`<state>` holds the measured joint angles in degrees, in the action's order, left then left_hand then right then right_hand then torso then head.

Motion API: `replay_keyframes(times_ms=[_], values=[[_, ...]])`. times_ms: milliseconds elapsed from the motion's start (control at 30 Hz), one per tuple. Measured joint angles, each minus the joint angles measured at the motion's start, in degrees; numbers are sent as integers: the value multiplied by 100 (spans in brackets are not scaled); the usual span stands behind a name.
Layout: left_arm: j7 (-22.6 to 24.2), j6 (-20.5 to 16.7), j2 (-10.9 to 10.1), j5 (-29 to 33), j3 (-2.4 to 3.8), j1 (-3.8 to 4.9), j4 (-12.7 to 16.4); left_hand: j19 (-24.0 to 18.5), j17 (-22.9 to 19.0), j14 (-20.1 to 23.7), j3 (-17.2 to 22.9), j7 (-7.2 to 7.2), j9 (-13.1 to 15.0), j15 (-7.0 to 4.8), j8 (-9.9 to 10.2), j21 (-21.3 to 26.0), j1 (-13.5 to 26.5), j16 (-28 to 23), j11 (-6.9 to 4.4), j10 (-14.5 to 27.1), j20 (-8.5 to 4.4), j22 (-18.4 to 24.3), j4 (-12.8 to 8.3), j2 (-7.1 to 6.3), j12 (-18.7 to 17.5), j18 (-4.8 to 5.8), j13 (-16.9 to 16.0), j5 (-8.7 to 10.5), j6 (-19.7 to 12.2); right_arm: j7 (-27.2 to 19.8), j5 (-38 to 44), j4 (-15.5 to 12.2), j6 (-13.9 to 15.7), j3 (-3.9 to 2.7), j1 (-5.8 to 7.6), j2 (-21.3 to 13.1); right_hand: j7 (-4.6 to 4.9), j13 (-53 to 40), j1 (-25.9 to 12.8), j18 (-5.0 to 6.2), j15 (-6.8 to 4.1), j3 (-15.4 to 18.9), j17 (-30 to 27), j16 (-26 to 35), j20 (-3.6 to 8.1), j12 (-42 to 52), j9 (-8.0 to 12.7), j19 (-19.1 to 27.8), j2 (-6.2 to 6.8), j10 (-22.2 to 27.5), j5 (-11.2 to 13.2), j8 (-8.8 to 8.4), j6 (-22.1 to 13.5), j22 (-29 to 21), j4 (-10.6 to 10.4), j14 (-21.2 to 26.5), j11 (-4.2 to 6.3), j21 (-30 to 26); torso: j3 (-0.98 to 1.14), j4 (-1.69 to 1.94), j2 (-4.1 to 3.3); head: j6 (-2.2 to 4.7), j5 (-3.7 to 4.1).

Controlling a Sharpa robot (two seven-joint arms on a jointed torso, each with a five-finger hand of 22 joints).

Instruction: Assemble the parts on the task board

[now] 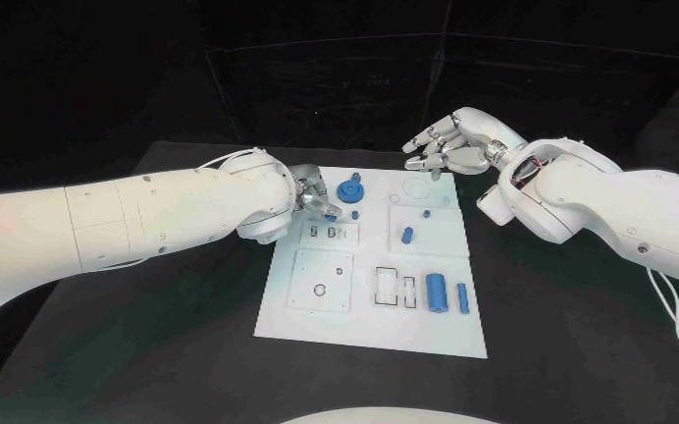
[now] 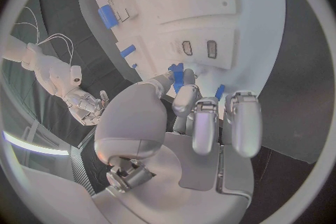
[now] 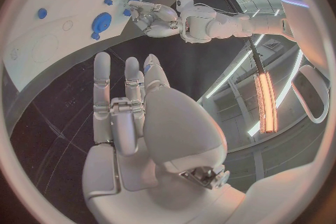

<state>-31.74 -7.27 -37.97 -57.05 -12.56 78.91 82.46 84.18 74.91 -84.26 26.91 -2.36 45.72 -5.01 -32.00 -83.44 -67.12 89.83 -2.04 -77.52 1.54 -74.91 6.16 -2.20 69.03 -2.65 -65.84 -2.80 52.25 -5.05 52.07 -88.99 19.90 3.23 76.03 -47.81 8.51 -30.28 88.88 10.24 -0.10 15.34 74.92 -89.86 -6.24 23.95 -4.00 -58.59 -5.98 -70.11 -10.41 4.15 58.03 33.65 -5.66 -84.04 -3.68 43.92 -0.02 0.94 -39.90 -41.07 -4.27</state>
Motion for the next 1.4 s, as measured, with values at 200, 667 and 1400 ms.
replay_keyframes(times_ms=[200,667,1400], values=[[-25,12,7,-73,-5,-52,29,0,0,0,1,0,11,0,5,0,0,0,0,0,0,0,-1,0,0,0,0,15,1,0,0,19,-8,0,0,24,0,0,0,0,21,0,0,0,0,0,0,0,0,0,0,0,0,0,0,21,0,0,-2,0,-2,-13,-3],[-92,108,23,-144,-8,-80,23,0,0,0,23,-8,17,0,3,0,-7,0,2,1,0,0,8,7,-1,0,-5,16,8,-1,0,47,-20,0,-1,40,0,0,-1,0,20,16,-1,0,0,0,0,0,-1,0,-10,0,0,0,-16,21,0,0,2,0,-3,-42,3],[-224,447,51,-164,-9,-81,20,0,0,0,50,-9,49,1,8,0,-7,0,3,2,1,0,15,7,-1,0,3,-8,10,-6,0,93,-30,1,-1,85,0,-1,21,0,20,135,-1,762,0,0,0,0,-66,32,-24,0,0,0,-22,20,32,-48,4,-5,-3,-72,12]])
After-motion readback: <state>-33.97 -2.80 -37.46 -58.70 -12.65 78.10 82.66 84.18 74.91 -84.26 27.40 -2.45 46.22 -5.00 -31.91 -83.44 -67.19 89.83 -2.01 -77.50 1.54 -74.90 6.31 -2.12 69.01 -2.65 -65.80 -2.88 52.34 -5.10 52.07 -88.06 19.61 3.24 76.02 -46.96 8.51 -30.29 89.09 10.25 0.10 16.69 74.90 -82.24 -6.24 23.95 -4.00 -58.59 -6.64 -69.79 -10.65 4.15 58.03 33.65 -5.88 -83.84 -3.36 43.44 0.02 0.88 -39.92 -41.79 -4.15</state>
